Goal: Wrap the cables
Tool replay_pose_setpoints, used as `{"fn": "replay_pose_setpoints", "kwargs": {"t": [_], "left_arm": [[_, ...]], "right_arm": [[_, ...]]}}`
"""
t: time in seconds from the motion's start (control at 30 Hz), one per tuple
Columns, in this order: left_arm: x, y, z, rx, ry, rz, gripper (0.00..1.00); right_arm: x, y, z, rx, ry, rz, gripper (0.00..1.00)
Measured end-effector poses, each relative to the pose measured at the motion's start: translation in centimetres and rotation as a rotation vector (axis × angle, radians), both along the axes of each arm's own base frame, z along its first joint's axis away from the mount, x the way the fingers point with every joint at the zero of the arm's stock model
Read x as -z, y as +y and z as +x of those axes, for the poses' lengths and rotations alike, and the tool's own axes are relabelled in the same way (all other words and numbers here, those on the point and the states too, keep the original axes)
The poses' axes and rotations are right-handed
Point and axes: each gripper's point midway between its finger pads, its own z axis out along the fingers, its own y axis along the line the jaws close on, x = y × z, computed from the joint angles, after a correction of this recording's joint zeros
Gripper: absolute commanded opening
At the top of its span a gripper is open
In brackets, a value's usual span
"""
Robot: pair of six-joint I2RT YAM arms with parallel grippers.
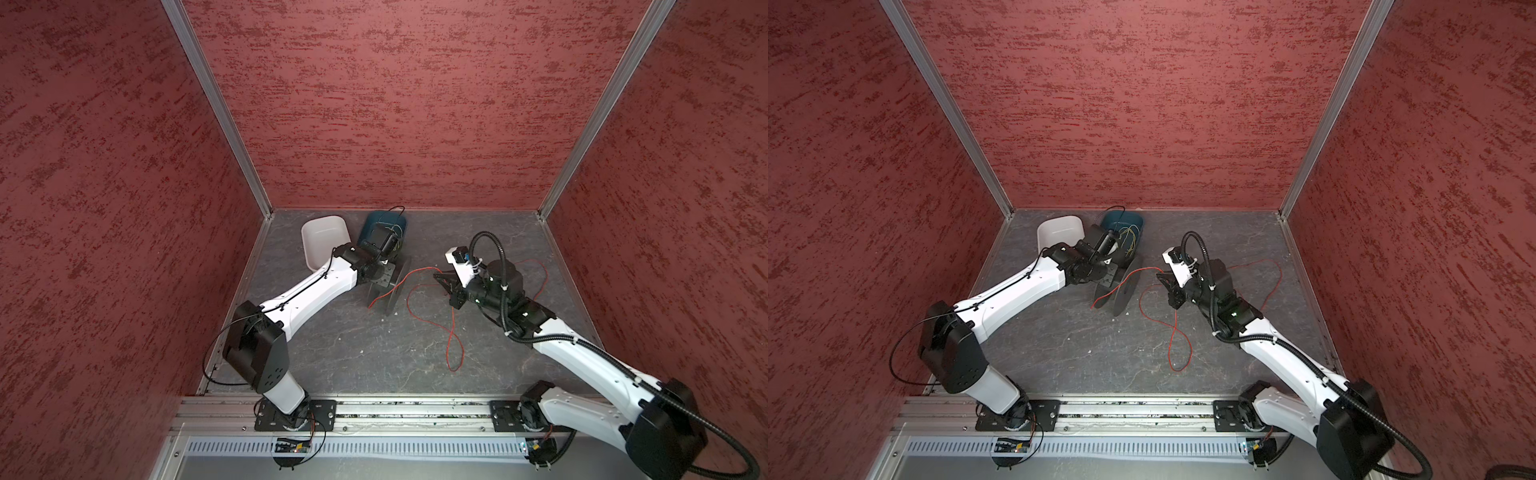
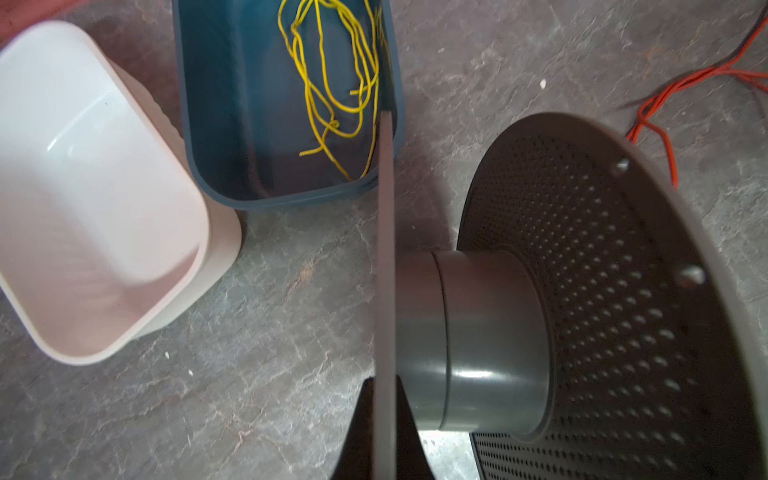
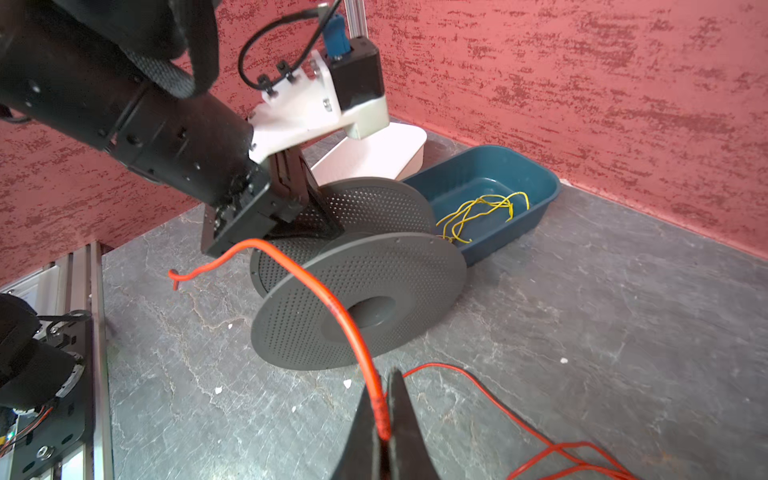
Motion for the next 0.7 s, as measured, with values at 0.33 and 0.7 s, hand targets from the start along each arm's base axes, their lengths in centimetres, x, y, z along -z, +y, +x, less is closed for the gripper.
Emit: {"fn": "replay_pose_setpoints", "kwargs": {"t": [0.33, 0.7], "left_arm": [[-0.3, -0.5, 0.9, 0.014, -0.038, -0.028, 0.29], [-2.5, 0.4, -0.6, 0.013, -0.072, -0.093, 0.65]], "right_arm": [[1.2, -0.1, 0.9, 0.017, 0.024, -0.091, 0.0], [-1.7, 0.2, 2.6, 0.023, -0.037, -0.169, 0.0]]}}
